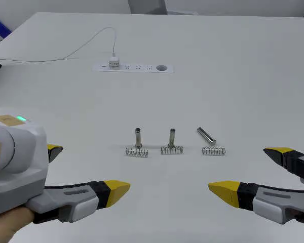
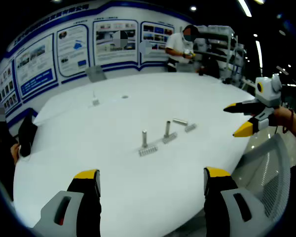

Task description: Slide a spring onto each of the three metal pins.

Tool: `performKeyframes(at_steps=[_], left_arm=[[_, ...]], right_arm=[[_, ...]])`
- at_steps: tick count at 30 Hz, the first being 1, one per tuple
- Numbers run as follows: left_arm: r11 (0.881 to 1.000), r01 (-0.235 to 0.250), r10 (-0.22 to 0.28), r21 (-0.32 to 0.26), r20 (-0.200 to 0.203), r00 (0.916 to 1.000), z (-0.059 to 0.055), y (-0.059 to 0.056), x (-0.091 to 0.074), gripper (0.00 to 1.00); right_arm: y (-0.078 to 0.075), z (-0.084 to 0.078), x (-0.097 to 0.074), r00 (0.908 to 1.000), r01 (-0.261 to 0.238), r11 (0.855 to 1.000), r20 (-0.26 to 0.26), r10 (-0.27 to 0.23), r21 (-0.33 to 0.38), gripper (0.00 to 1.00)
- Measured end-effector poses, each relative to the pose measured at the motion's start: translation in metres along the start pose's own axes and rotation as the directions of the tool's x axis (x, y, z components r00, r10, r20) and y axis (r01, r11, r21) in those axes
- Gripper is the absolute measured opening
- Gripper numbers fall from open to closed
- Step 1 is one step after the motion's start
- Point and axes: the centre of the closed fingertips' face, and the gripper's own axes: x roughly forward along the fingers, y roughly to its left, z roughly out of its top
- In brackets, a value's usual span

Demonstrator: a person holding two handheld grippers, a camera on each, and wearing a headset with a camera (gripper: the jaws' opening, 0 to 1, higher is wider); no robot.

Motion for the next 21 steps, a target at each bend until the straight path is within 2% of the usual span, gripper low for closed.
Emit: performKeyframes(at_steps=[21], left_arm=[[1.0, -0.006, 0.006, -0.005, 0.009, 0.9999, 0.0015, 0.0006, -0.0016, 0.86]], right_arm=[[-0.0041, -0.0008, -0.0026, 0.9998, 0.018, 1.0, -0.004, -0.018, 0.006, 0.87]])
